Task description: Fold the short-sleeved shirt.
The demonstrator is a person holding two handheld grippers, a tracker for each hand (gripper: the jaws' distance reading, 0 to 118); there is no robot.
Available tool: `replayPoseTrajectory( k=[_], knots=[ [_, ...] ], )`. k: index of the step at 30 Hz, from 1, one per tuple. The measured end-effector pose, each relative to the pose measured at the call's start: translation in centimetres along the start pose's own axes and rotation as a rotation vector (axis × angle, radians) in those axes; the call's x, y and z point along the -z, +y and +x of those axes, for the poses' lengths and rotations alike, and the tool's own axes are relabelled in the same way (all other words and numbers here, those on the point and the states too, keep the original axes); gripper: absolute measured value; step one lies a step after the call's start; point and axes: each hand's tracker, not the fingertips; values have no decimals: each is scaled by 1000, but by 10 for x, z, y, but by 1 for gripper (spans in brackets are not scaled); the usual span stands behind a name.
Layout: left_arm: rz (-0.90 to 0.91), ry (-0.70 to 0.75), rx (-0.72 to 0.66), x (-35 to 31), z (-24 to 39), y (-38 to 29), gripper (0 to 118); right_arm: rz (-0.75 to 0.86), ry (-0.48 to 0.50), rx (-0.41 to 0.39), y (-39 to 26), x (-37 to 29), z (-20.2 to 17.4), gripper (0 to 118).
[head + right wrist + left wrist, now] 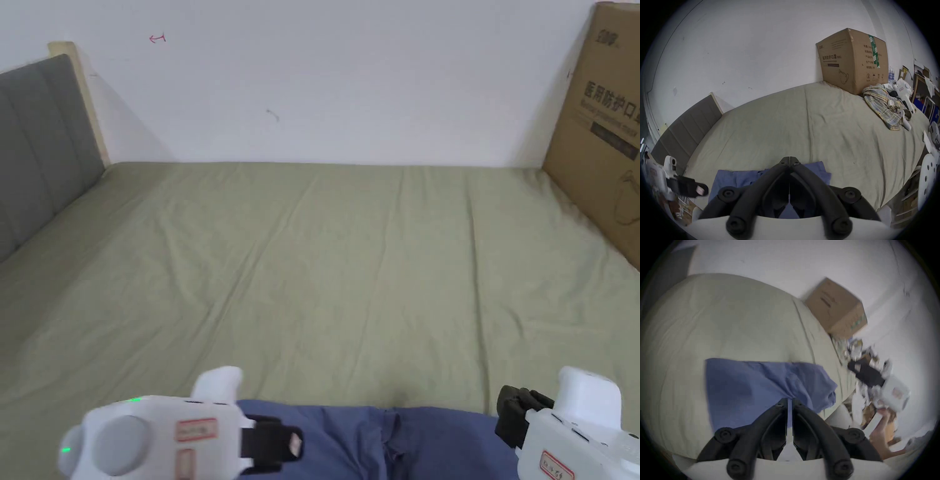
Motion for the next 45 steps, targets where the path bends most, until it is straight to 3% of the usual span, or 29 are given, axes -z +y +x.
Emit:
replayPoseTrajectory(
  k=[2,3,5,6,7,16,20,21,22,23,24,31,37,45],
  knots=[
    [26,-32,-115,-16,-41,3,7,-3,11,-18,1,2,-9,1],
    [36,-44,-178,-22,-62,2,15,-6,15,-26,1,3,-13,1],
    [35,-22,-261,-28,-91,-2,85,-11,19,-45,0,7,-22,1],
    [0,-23,-284,-24,-100,-5,106,-15,19,-58,0,8,-27,1],
    [-28,-40,-309,-24,-109,-9,110,-19,20,-67,0,10,-30,1],
    [-25,-311,-427,38,-133,-21,110,-54,24,-127,-2,23,-54,1],
    [-61,-347,-471,55,-131,-10,105,-68,16,-153,-3,26,-57,1],
    [-74,-282,-447,57,-130,-8,84,-69,14,-155,-3,26,-57,1],
    [-112,-194,-398,65,-131,-6,7,-72,13,-155,-2,26,-56,1],
    [-149,-158,-385,66,-132,-6,10,-75,12,-152,-2,27,-55,1],
    [-172,-210,-375,64,-139,-2,10,-78,13,-149,-1,28,-54,1],
    [-112,-209,-376,18,-160,17,10,-85,-12,-121,-1,31,-45,1],
    [-135,-26,-340,-43,-188,33,10,-82,-13,-132,-2,27,-44,1],
    [-56,101,-261,-75,-132,32,10,-92,2,-82,-8,29,-32,1]
  ],
)
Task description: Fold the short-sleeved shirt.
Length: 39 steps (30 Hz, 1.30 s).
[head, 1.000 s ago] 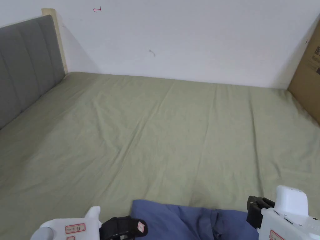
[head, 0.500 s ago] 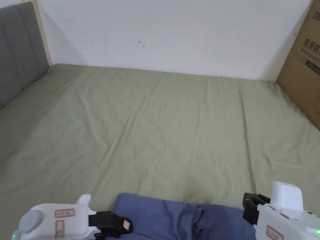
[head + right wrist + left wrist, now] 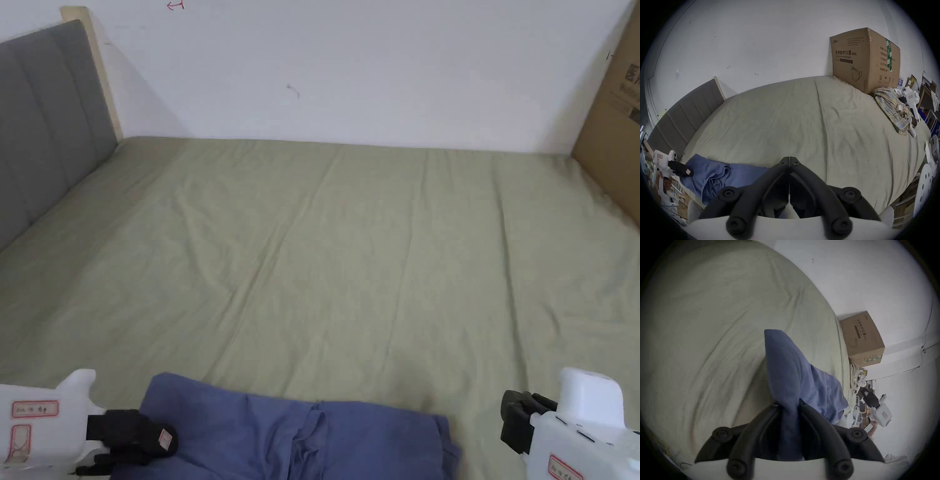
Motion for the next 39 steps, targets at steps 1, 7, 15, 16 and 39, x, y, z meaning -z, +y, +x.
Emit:
replayPoseTrajectory(
  k=[1,7,15,16,39],
  knots=[
    [14,14,37,-2,15,-1,10,4,-1,-1,-1,-1,1,1],
    [15,109,229,0,129,-5,10,25,5,22,-1,-10,20,1],
    [-57,143,509,73,261,-47,10,46,-8,180,-3,-18,63,1],
    [-98,137,545,89,268,-50,11,47,-14,182,-4,-19,67,1],
    [-165,218,400,164,227,-80,5,58,-42,252,-13,-21,95,1]
  ],
)
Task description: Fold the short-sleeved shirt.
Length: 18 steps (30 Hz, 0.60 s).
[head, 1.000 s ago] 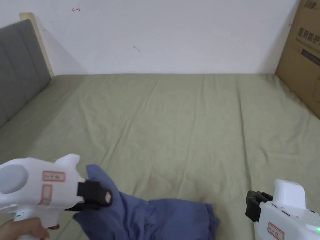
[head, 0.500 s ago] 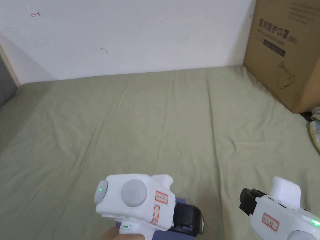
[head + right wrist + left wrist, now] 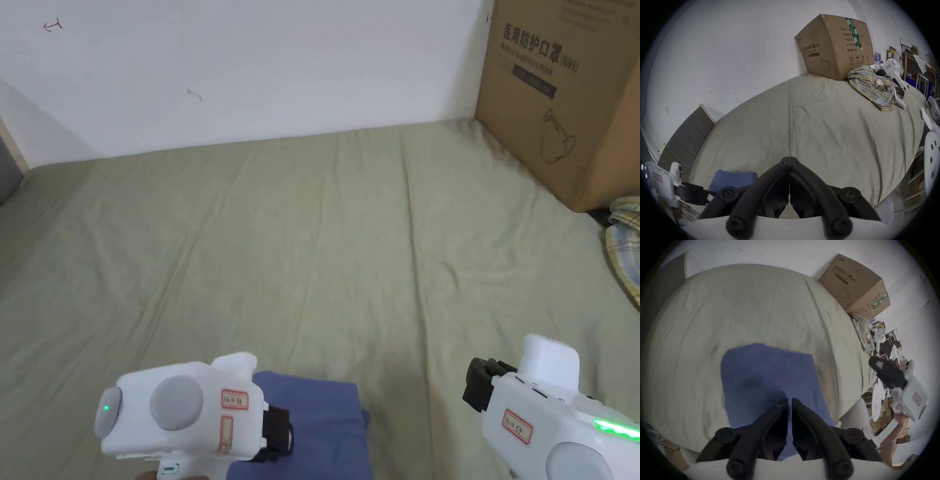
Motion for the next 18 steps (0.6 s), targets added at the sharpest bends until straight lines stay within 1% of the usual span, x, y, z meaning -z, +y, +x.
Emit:
replayPoseTrajectory(
  k=[3,5,8,10,14,15,18],
  knots=[
    [-49,-92,-48,23,5,-7,5,-5,5,-1,-1,-1,1,1],
    [-66,-97,-48,35,16,-10,5,-5,6,0,-2,-4,2,1],
    [-90,-109,12,50,40,-16,5,-2,-6,-12,-2,-7,6,1],
    [-111,-92,83,59,57,-19,5,-2,-14,-7,-1,-8,9,1],
    [-111,-86,124,64,72,-22,5,-4,-23,2,-2,-11,14,1],
    [-107,-99,126,61,73,-22,5,-3,-25,-2,-2,-11,14,1],
    [-81,-221,147,44,74,-23,5,-11,-25,-11,0,-12,13,1]
  ],
)
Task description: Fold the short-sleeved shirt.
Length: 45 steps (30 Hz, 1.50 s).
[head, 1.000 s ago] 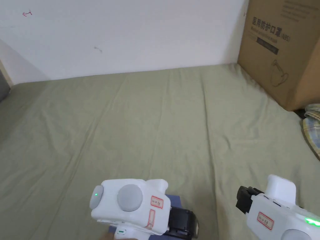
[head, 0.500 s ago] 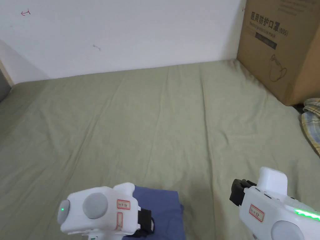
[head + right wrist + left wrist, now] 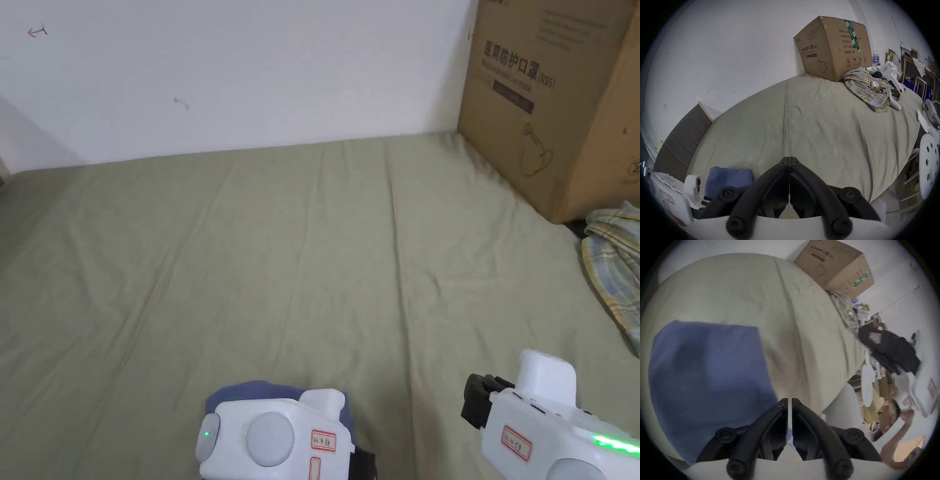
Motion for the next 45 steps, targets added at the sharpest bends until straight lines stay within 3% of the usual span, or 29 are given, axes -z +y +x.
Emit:
replayPoseTrajectory(
  k=[5,14,19,22,24,25,26,28,33,42,45],
  knots=[
    [95,-70,56,-49,-6,-4,5,-24,50,-72,8,-2,-18,1],
    [322,-74,-216,-145,-125,-35,5,-89,201,-269,24,2,-89,1],
    [370,-130,-348,-154,-180,-68,5,-289,280,-342,6,34,-133,1],
    [374,-140,-382,-145,-192,-84,5,-444,281,-343,-20,65,-149,1],
    [356,-183,-420,-134,-207,-92,7,-539,232,-339,-38,86,-153,1],
    [347,-213,-434,-130,-211,-94,18,-583,206,-331,-46,95,-152,1],
    [348,-236,-444,-127,-214,-96,41,-592,213,-309,-51,99,-151,1],
    [349,-280,-471,-119,-219,-96,99,-570,209,-310,-52,99,-152,1],
    [315,-353,-500,-96,-225,-82,103,-574,199,-368,-46,99,-160,1],
    [273,-564,-574,-35,-231,-42,109,-576,210,-341,-47,101,-154,1],
    [233,-549,-554,-29,-232,-34,107,-576,213,-326,-47,101,-153,1]
  ],
)
